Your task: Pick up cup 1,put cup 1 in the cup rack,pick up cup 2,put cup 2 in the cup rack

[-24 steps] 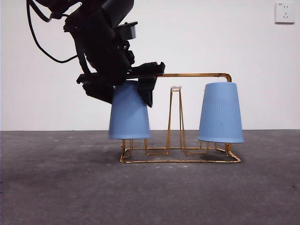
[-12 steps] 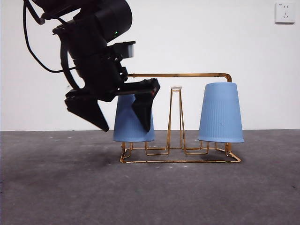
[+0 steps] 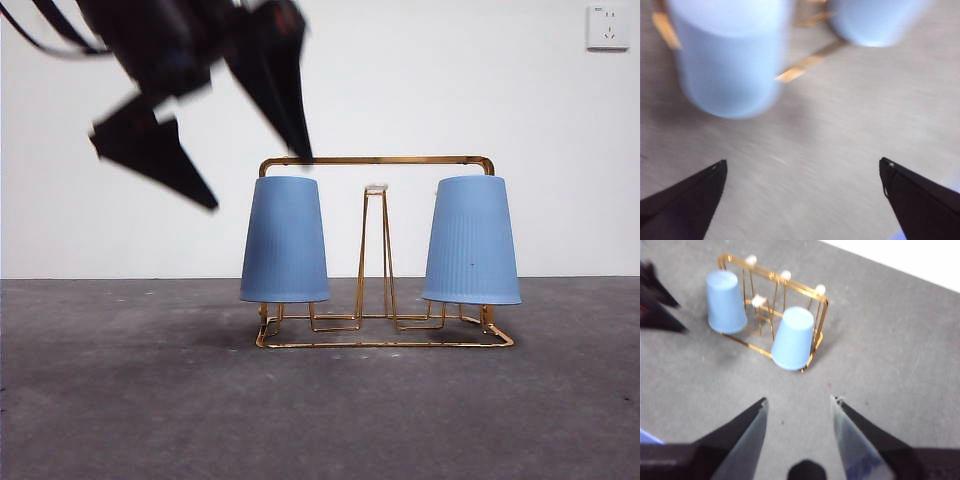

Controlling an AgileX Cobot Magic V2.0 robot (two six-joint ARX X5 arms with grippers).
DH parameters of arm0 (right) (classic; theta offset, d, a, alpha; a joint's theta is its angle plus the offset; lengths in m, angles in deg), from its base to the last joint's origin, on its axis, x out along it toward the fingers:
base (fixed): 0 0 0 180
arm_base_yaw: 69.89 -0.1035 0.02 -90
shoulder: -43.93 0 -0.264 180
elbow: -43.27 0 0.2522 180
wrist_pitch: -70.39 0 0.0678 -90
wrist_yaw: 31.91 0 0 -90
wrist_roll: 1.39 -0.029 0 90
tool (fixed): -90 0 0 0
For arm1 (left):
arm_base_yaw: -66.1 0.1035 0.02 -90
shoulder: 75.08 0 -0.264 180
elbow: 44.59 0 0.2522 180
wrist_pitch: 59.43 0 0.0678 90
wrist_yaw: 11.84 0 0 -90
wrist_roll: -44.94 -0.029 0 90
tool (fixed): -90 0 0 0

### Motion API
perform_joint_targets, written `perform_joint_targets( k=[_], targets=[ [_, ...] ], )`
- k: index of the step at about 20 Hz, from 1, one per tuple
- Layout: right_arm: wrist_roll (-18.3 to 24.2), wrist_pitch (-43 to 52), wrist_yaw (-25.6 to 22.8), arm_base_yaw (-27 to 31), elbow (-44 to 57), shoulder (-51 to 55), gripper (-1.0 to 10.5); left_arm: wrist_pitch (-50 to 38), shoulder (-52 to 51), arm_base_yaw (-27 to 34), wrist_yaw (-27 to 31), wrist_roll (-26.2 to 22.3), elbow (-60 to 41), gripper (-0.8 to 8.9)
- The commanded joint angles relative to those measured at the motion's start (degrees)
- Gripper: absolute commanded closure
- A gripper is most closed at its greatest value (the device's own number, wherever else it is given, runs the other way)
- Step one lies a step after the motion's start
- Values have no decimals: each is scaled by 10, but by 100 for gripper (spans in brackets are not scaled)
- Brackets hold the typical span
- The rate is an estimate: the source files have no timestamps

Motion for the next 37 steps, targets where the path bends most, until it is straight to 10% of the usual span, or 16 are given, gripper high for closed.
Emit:
perform_joint_targets(
  k=[1,9,13,37],
  targets=[
    [1,-16,2,0,5,-4,728,21,-60,0,-42,-2,-5,288],
    [-3,-36,83,0,5,-35,729,85,-253,0,-81,2,-5,409],
    [-3,-43,98,0,5,-57,938,94,-283,0,-82,2,-5,829],
    [-9,-44,111,0,5,-94,946,98,-282,2,-22,-40,-3,816]
  ],
)
